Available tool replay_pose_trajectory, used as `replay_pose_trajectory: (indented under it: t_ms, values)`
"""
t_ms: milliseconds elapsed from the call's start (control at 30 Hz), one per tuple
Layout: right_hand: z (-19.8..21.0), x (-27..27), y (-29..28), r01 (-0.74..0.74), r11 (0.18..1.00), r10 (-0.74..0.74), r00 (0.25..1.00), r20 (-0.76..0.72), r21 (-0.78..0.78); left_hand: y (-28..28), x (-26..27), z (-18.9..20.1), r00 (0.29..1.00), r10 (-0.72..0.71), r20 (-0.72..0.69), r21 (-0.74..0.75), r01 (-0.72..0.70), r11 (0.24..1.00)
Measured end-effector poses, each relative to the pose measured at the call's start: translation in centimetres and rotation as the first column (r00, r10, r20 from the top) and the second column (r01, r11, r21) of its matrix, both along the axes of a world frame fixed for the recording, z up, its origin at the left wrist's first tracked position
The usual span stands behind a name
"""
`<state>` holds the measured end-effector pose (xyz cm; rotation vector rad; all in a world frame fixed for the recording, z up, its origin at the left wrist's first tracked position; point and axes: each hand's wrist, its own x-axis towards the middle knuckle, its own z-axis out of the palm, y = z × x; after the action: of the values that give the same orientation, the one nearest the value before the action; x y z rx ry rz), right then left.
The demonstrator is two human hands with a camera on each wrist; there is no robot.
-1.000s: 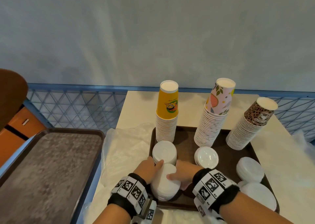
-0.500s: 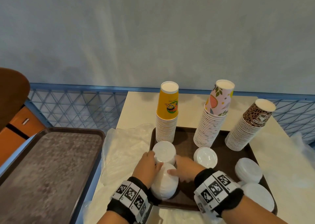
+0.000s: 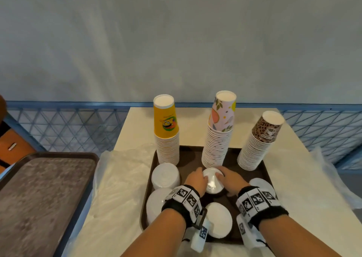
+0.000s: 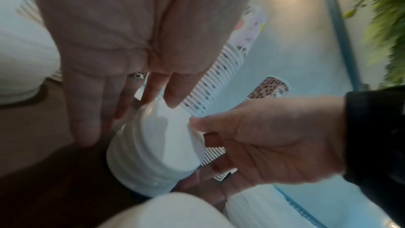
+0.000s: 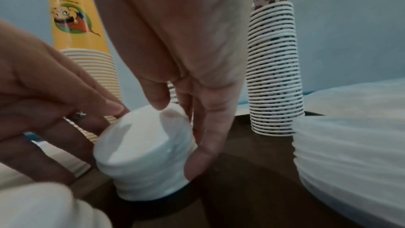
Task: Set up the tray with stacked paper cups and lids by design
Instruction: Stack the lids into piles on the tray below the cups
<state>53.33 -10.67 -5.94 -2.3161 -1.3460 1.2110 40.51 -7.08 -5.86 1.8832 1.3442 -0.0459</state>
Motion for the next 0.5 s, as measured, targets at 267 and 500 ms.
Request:
replay_pose_trajectory:
  t_ms: [267,500]
  values:
    - [-0.8,1.6,1.2,-0.058,0.998,0.06,0.995,0.082,-0.017,1.8,2.1,-2.4,0.991,0.127,-0.038,-0.101,-0.13,0.986]
    - [-2.4,2.3,1.6,0.078,0.995,-0.077,0.997,0.003,-0.066,1.7,2.1,-3.7,0.965,0.263,0.023,-0.096,-0.259,0.961]
